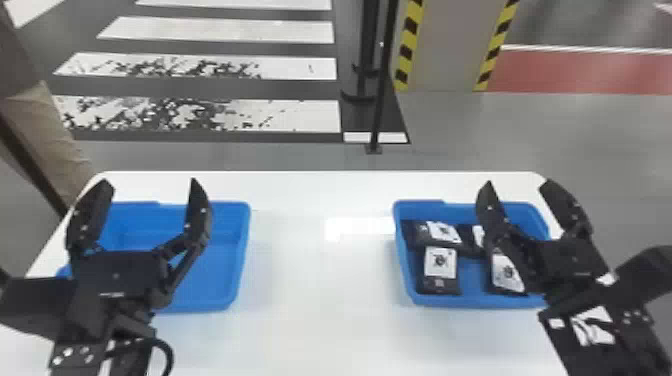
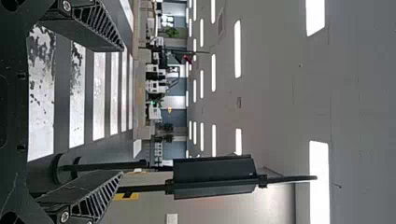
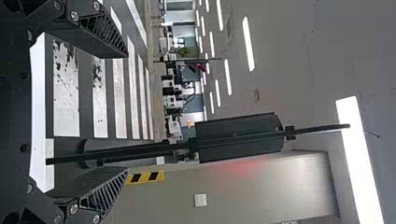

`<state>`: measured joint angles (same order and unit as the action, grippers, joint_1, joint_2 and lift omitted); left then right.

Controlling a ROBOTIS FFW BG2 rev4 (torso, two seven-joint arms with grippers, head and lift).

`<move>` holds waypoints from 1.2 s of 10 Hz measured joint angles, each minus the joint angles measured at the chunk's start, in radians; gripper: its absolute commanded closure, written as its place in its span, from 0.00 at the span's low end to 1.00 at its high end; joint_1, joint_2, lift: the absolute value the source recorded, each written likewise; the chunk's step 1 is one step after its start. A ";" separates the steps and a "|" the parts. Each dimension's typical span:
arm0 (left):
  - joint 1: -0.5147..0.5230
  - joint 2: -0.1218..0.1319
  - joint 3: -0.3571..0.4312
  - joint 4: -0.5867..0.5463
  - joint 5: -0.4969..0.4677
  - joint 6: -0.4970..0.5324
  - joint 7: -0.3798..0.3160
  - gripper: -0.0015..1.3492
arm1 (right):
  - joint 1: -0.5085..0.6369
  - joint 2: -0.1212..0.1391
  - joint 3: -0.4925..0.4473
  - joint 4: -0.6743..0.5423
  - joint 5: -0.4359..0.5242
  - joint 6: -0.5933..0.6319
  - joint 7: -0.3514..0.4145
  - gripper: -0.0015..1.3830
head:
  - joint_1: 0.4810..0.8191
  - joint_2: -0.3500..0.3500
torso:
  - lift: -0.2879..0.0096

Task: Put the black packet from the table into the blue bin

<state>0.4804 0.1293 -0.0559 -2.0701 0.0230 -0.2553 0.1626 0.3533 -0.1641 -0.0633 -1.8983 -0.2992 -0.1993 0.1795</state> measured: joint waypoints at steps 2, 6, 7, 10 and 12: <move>-0.001 0.002 -0.001 0.000 -0.001 0.000 0.000 0.07 | 0.004 0.000 0.011 -0.009 -0.004 0.015 0.000 0.12 | 0.63 0.47 | 0.60; -0.002 0.003 -0.006 0.000 -0.001 0.002 0.000 0.07 | 0.010 -0.001 0.026 -0.027 -0.010 0.047 -0.002 0.12 | 0.63 0.49 | 0.60; -0.002 0.003 -0.006 0.000 -0.001 0.002 0.000 0.07 | 0.010 -0.001 0.026 -0.027 -0.011 0.048 -0.002 0.12 | 0.63 0.49 | 0.60; -0.002 0.003 -0.006 0.000 -0.001 0.002 0.000 0.07 | 0.010 -0.002 0.027 -0.032 -0.016 0.051 -0.002 0.12 | 0.63 0.49 | 0.60; -0.002 0.004 -0.006 0.000 -0.001 0.002 0.000 0.07 | 0.012 -0.002 0.027 -0.032 -0.018 0.052 -0.002 0.12 | 0.63 0.49 | 0.60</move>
<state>0.4785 0.1331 -0.0618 -2.0700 0.0219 -0.2528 0.1626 0.3655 -0.1657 -0.0361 -1.9304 -0.3172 -0.1473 0.1779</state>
